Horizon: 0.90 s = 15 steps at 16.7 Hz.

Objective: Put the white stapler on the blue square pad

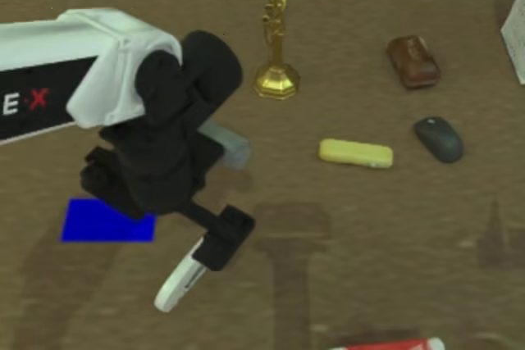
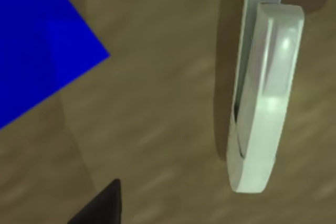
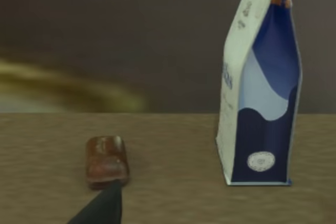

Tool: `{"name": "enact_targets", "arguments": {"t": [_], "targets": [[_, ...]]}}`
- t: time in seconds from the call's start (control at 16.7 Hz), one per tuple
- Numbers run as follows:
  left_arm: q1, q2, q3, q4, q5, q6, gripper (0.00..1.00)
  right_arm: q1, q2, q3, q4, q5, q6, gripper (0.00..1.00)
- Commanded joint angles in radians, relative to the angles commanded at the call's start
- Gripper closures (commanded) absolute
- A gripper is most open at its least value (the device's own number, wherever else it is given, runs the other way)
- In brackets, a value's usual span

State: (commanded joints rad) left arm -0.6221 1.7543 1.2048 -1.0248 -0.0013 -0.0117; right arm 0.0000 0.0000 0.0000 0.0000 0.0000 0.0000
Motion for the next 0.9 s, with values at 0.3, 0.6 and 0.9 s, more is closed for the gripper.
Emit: {"name": "enact_targets", "arguments": {"t": [0.3, 0.6, 0.9], "targets": [[0.001, 0.097, -0.135, 0.245, 0.000, 0.002, 0.00, 0.000, 0.000, 0.000, 0.000, 0.000, 0.000, 0.00], [0.000, 0.134, -0.182, 0.319, 0.001, 0.002, 0.00, 0.000, 0.000, 0.000, 0.000, 0.000, 0.000, 0.00], [0.000, 0.134, -0.182, 0.319, 0.001, 0.002, 0.23, 0.000, 0.000, 0.000, 0.000, 0.000, 0.000, 0.00]]}}
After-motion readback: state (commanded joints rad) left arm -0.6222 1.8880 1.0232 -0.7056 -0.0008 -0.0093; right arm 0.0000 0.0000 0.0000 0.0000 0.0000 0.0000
